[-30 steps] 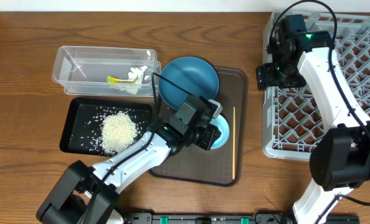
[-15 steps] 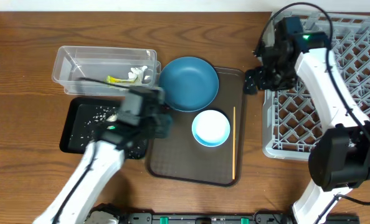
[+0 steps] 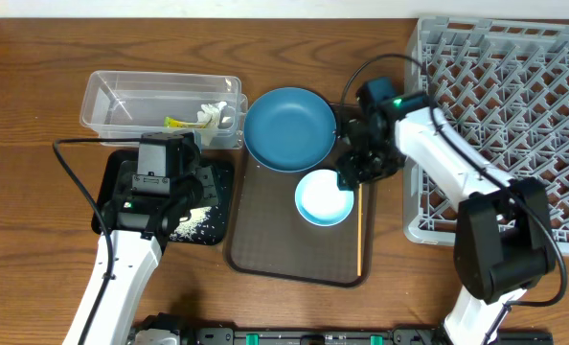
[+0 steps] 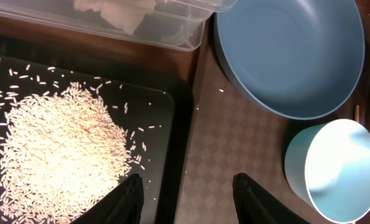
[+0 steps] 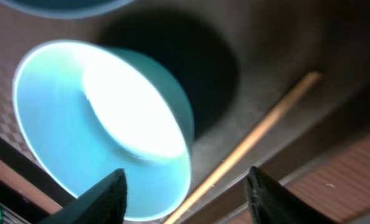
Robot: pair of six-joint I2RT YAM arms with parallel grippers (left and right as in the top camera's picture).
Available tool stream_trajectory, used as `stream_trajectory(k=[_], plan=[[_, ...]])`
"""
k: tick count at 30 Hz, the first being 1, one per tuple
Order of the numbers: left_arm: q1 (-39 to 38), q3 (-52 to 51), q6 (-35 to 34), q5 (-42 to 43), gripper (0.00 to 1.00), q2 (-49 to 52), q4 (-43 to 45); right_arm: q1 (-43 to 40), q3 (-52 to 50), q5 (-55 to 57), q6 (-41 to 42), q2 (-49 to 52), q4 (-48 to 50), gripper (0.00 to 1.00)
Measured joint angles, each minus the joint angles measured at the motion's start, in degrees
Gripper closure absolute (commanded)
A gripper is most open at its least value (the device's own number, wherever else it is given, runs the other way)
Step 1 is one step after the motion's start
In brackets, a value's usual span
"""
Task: Sort waste into correct bins and load items into the dishwasher rack
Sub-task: 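Grasp the light-blue bowl rim with right gripper, then carry the light-blue bowl with right gripper and place it in rack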
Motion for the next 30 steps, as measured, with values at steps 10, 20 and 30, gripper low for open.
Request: stream_trajectory(k=[10, 20, 30], plan=[[0.0, 0.0, 0.0, 0.0, 0.50, 0.0, -0.2, 1.7, -5.7, 1.4, 5.5, 0.0, 5.5, 0.99], [0.0, 0.0, 0.0, 0.0, 0.50, 0.0, -0.3, 1.0, -2.9, 7.7, 8.0, -0.1, 3.7, 0.99], [0.0, 0.0, 0.0, 0.0, 0.50, 0.0, -0.4, -7.5, 5.5, 25.6, 8.2, -12.8, 13.4, 0.99]])
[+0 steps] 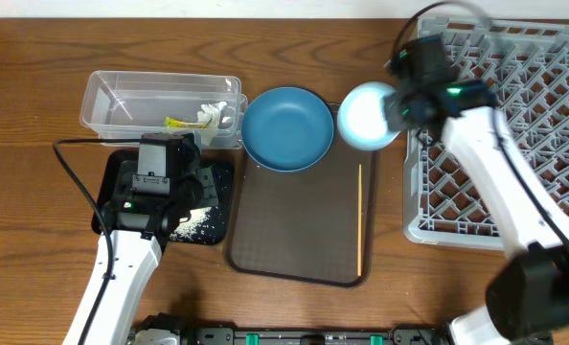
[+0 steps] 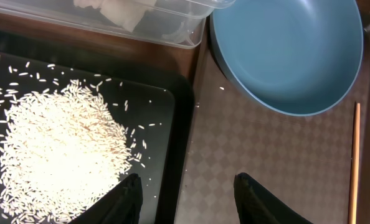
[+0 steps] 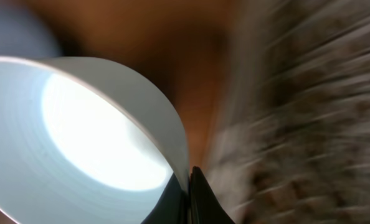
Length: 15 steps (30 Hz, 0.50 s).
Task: Sort waste into correct bins and load items into the dishwasher rack
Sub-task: 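Carry the light-blue bowl with right gripper and place it in rack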
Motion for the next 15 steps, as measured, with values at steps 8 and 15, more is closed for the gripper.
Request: stream_trajectory(k=[8, 15], plan=[[0.0, 0.0, 0.0, 0.0, 0.49, 0.0, 0.0, -3.9, 0.8, 25.0, -2.0, -3.0, 13.1, 0.99], [0.0, 0.0, 0.0, 0.0, 0.49, 0.1, 0.0, -9.4, 0.8, 40.1, -10.0, 0.4, 25.9, 0.99]])
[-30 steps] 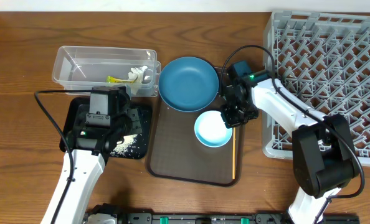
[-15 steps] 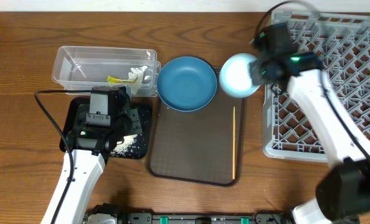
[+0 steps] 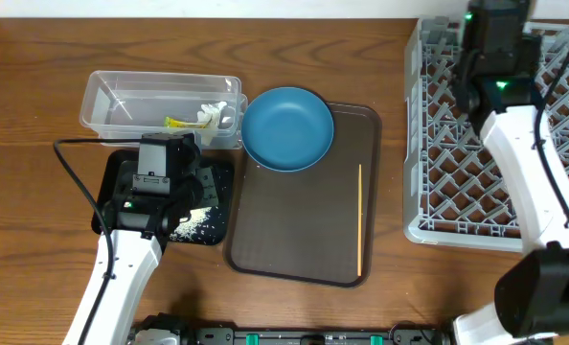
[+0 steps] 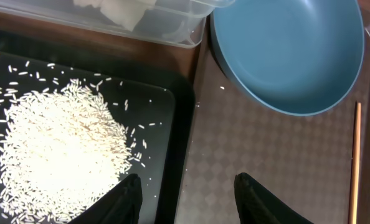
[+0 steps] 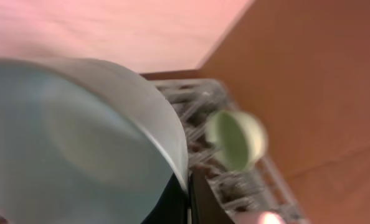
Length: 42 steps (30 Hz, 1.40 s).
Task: Sort waste into correct bins and load items into the dishwasher rack
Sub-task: 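Carry the light-blue bowl with right gripper and place it in rack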
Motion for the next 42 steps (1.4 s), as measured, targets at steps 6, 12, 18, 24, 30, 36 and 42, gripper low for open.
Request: stream_trajectory(k=[6, 12, 18, 24, 30, 36, 42], plan=[[0.0, 0.0, 0.0, 0.0, 0.49, 0.1, 0.0, -6.5, 0.0, 3.6, -7.9, 5.4, 6.6, 0.99], [0.0, 0.0, 0.0, 0.0, 0.49, 0.2, 0.0, -12.2, 0.0, 6.9, -13.0, 11.6, 10.7, 0.99], [0.0, 0.0, 0.0, 0.0, 0.49, 0.2, 0.0, -14.7, 0.0, 9.0, -14.3, 14.6, 10.8, 0.99], [0.0, 0.0, -0.3, 0.0, 0.49, 0.2, 0.0, -14.6, 0.0, 10.7, -12.9, 17.2, 8.2, 0.99], [0.0, 0.0, -0.5, 0.0, 0.49, 0.2, 0.0, -13.9, 0.1, 12.1, -8.4, 17.2, 4.5, 0.98], [0.0, 0.0, -0.5, 0.0, 0.49, 0.2, 0.0, -11.2, 0.2, 12.2, -6.7, 17.2, 1.3, 0.87], [0.0, 0.0, -0.5, 0.0, 0.49, 0.2, 0.0, -8.3, 0.1, 4.7, -6.1, 17.7, -2.7, 0.80]])
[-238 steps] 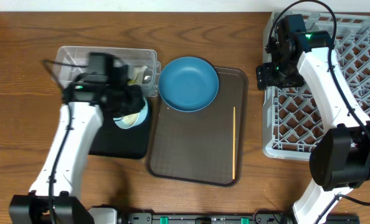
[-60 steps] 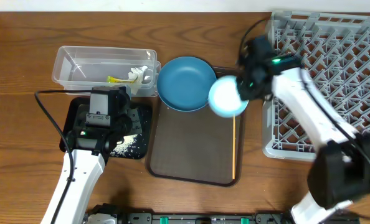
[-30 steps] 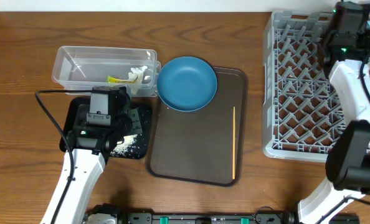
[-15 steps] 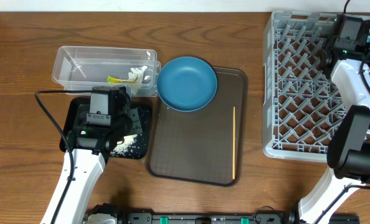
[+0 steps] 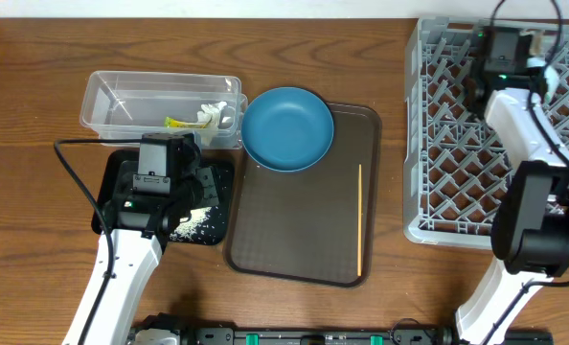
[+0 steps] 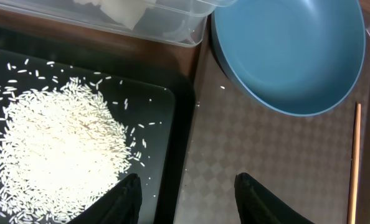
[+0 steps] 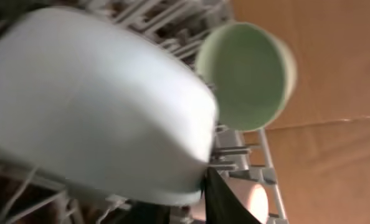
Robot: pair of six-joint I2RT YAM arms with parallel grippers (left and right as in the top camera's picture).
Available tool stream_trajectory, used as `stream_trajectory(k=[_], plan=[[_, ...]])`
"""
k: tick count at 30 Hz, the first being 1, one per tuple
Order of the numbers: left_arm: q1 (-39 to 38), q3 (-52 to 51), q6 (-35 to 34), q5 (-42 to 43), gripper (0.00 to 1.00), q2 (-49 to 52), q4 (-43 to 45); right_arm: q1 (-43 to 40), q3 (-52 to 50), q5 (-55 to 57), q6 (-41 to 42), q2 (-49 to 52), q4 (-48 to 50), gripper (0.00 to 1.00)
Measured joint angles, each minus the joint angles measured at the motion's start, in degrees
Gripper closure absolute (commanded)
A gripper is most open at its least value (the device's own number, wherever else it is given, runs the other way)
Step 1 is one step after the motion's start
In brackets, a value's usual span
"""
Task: Sort waste into correct bins and load items into the dishwasher rack
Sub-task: 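Carry the light-blue bowl with right gripper and place it in rack, then reach right gripper to the blue plate and grasp its rim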
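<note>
My right gripper [image 7: 200, 186] is shut on the rim of a small light blue bowl [image 7: 98, 106], held tipped over the grey dishwasher rack [image 5: 457, 134] at its far end. A green bowl [image 7: 247, 74] stands in the rack just beyond it. In the overhead view the right arm [image 5: 503, 57] hides the small bowl. My left gripper [image 6: 188, 202] is open over the edge between the black tray [image 6: 172, 124] with a rice pile [image 6: 60, 149] and the brown tray [image 6: 253, 168]. A big blue bowl [image 5: 287, 127] and a wooden chopstick [image 5: 360, 218] lie on the brown tray.
A clear plastic bin [image 5: 160, 105] with paper scraps stands behind the black tray. A pink object [image 7: 256, 202] shows in the rack under my right fingers. The rack fills the table's right side.
My right gripper, still holding the small bowl, has moved further over the rack's far end, and the bowl is now tipped close to the green bowl. The left arm has not moved.
At first my right gripper stood open around the small bowl on the brown tray. Then it held the bowl by the rim, lifted beside the rack's left edge. Then the bowl was over the rack's far end, and now it is tipped among the tines.
</note>
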Motion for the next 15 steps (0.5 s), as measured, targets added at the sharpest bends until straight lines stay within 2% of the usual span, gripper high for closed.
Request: stream_trajectory(k=[6, 10, 15], plan=[[0.0, 0.0, 0.0, 0.0, 0.49, 0.0, 0.0, 0.6, 0.0, -3.9, 2.8, 0.0, -5.0, 0.72], [0.0, 0.0, 0.0, 0.0, 0.49, 0.0, 0.0, 0.6, 0.0, -5.0, 4.3, 0.0, -7.3, 0.63], [0.0, 0.0, -0.1, 0.0, 0.49, 0.0, 0.0, 0.6, 0.0, -8.5, 5.7, -0.1, -8.7, 0.58]])
